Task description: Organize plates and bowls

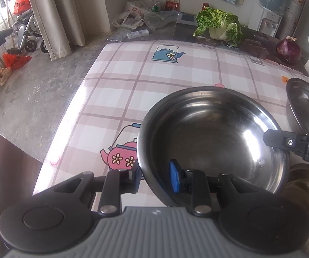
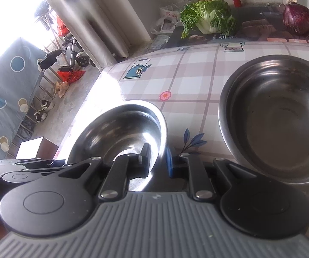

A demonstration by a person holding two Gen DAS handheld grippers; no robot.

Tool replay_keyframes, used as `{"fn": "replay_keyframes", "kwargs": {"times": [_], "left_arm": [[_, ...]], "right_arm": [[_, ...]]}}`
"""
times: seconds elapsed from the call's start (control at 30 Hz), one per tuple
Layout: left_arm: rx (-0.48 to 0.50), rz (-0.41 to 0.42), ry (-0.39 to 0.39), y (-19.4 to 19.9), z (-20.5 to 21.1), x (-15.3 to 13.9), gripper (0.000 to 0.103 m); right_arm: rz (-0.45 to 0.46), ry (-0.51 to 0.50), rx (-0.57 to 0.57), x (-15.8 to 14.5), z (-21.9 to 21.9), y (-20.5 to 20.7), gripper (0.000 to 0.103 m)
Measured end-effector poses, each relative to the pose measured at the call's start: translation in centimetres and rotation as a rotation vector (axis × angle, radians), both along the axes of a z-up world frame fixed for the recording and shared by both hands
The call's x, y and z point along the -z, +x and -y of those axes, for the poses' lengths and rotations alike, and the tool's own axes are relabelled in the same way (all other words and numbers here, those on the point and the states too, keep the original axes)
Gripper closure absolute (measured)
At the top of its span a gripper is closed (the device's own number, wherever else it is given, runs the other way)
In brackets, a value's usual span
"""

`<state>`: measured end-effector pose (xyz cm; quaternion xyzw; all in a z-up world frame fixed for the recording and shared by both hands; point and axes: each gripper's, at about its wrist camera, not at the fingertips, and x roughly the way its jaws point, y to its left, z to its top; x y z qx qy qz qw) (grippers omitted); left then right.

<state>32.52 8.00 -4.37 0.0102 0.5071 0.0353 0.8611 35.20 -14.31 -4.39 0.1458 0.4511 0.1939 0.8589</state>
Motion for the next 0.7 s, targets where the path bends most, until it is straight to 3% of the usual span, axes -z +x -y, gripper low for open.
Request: {"fn": "replay_keyframes", "kwargs": {"times": [0.7], "left_arm": [[0.016,0.052,0.018,-0.8,0.5,-1.7,0.075]], "right_arm": [[0.061,-0.029,-0.009,-1.7,-0.1,-1.1,0.089]]}}
